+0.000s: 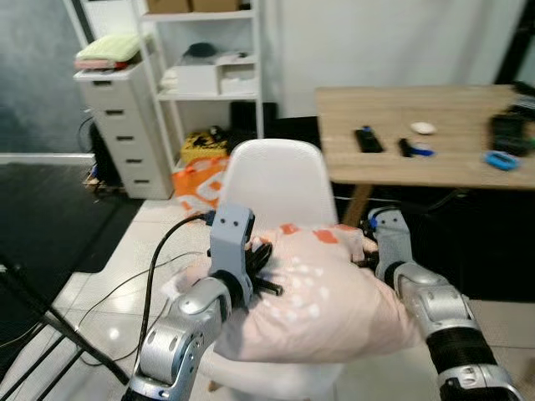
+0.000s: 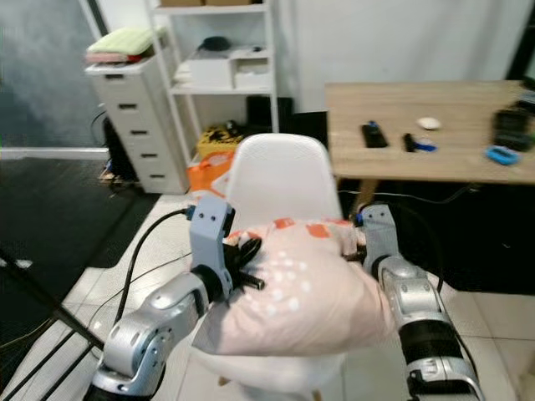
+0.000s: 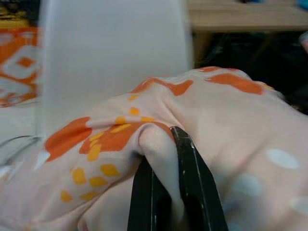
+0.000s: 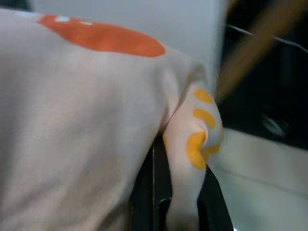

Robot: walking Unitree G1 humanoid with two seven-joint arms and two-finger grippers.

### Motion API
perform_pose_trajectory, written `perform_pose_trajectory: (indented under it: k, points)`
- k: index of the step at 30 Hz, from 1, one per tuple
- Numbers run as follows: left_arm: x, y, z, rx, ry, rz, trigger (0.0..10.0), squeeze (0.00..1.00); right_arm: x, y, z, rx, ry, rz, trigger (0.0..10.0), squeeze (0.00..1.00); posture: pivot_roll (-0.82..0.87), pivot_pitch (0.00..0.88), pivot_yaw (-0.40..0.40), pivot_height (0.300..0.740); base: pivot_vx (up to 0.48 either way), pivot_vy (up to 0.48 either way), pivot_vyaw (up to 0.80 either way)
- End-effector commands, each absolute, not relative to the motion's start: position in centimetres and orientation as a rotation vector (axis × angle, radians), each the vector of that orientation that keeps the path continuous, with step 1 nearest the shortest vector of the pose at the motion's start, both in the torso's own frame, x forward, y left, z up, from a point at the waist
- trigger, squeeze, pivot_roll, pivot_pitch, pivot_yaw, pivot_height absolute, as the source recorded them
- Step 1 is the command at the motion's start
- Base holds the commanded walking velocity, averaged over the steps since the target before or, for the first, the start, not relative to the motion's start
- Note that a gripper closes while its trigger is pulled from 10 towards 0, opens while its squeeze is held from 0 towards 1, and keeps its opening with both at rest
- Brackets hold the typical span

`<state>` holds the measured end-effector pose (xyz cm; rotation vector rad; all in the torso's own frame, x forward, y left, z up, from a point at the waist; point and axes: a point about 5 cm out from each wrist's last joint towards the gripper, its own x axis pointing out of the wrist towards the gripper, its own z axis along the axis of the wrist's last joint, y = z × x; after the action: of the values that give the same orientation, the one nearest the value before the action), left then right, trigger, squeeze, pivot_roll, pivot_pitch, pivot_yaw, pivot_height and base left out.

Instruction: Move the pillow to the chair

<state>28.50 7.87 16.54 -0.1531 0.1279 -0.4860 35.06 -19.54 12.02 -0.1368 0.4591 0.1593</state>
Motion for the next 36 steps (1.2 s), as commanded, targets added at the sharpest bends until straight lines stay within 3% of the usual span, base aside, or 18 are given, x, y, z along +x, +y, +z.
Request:
perform_pose_trajectory:
  k: [1,4,14,29,36]
  points:
    - [28.2,6.6,18.5,-0.166,0.033,-0.559,10.0,0.00,34.9,-19.1,11.7,-0.148,0.473,0.186,10.0,0.00,-0.23,0.031,0.053,0.740,0.480,0.000,0.00]
    - [28.1,6.6,18.5,-0.168,0.032,-0.559,10.0,0.00,34.8,-19.1,11.6,-0.153,0.482,0.188,10.0,0.00,-0.23,0.031,0.053,0.740,0.472,0.000,0.00]
    - [28.3,7.2,18.4,-0.159,0.041,-0.533,10.0,0.00,33.2,-19.4,9.1,-0.246,0.672,0.264,10.0,0.00,-0.23,0.035,0.043,0.740,0.000,0.000,0.00]
    - [28.3,7.3,18.3,-0.139,0.057,-0.561,10.0,0.00,32.7,-20.1,8.4,-0.275,0.729,0.238,10.0,0.00,-0.23,0.040,0.048,0.740,0.000,0.000,0.00]
    - [28.2,7.0,18.3,-0.109,0.054,-0.596,10.0,0.00,32.6,-20.8,8.3,-0.294,0.760,0.218,10.0,0.00,-0.22,0.039,0.049,0.740,-0.322,0.000,0.00]
